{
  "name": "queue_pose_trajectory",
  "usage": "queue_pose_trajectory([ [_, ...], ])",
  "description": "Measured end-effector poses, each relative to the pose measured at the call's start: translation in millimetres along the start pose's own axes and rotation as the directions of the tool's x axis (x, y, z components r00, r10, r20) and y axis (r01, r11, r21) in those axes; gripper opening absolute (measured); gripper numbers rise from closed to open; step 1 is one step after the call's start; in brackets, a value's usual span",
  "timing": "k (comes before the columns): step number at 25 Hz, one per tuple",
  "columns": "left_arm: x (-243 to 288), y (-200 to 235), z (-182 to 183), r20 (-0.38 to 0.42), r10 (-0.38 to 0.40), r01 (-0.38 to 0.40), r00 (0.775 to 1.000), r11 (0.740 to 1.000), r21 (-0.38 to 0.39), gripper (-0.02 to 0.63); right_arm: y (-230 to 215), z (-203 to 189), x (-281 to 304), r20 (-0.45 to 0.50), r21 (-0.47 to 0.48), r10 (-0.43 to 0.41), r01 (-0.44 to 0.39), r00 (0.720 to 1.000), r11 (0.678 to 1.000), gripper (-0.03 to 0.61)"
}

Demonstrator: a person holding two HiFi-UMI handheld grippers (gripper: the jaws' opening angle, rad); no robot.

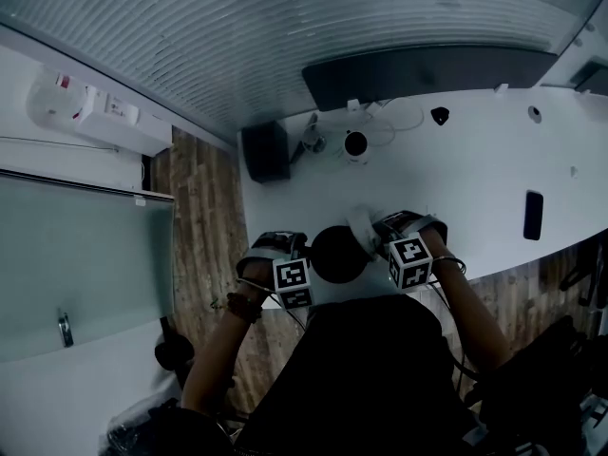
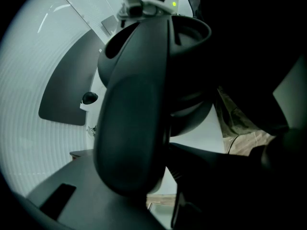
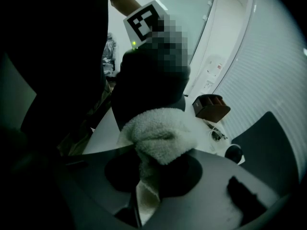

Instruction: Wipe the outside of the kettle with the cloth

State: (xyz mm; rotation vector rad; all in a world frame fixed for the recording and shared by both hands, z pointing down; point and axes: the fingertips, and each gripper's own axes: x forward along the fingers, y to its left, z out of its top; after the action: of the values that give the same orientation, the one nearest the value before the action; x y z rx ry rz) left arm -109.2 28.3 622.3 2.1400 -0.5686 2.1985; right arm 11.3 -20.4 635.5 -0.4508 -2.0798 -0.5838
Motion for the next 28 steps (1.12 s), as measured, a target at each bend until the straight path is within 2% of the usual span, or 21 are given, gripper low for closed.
queue_pose_trajectory([
  [6,3,4,2,-0.011,-0.009,0.009,1.0,1.0,0.028,0.133,35,-36,60,-0.101,0.038,0.134,-0.131,0.986,0.991,0.067],
  [10,-2,2,0,0.027,-0.024,0.021,0.999,0.996,0.086,0.133,43,-45,72,-0.068,0.142,0.154,-0.143,0.986,0.979,0.067],
  [13,-5,2,2,0.048,-0.033,0.027,0.998,0.993,0.113,0.133,31,-49,49,-0.032,0.208,0.119,-0.11,0.992,0.972,0.067],
  [16,-1,3,4,0.08,-0.009,0.0,0.997,0.994,0.109,0.133,-4,-48,-3,0.001,0.239,0.001,-0.001,1.0,0.971,0.067],
  [18,-1,3,3,0.089,-0.006,-0.004,0.996,0.993,0.116,0.133,-25,-29,-37,0.048,0.208,-0.05,0.039,0.998,0.977,0.067],
  [21,-2,3,5,0.112,-0.012,-0.003,0.994,0.991,0.134,0.133,-29,16,-56,0.105,0.074,-0.019,0.011,0.994,0.997,0.067],
  [24,-1,3,6,0.133,-0.018,-0.003,0.991,0.987,0.158,0.132,-20,39,-43,0.04,-0.041,0.028,-0.026,0.999,0.999,0.066],
  [26,-2,4,9,0.153,-0.018,-0.008,0.988,0.986,0.169,0.132,-23,36,-38,-0.013,-0.063,0.022,-0.023,1.0,0.998,0.066],
  [28,-3,3,8,0.162,-0.027,-0.003,0.986,0.984,0.18,0.132,-29,31,-32,-0.027,-0.069,0.006,-0.008,1.0,0.998,0.066],
])
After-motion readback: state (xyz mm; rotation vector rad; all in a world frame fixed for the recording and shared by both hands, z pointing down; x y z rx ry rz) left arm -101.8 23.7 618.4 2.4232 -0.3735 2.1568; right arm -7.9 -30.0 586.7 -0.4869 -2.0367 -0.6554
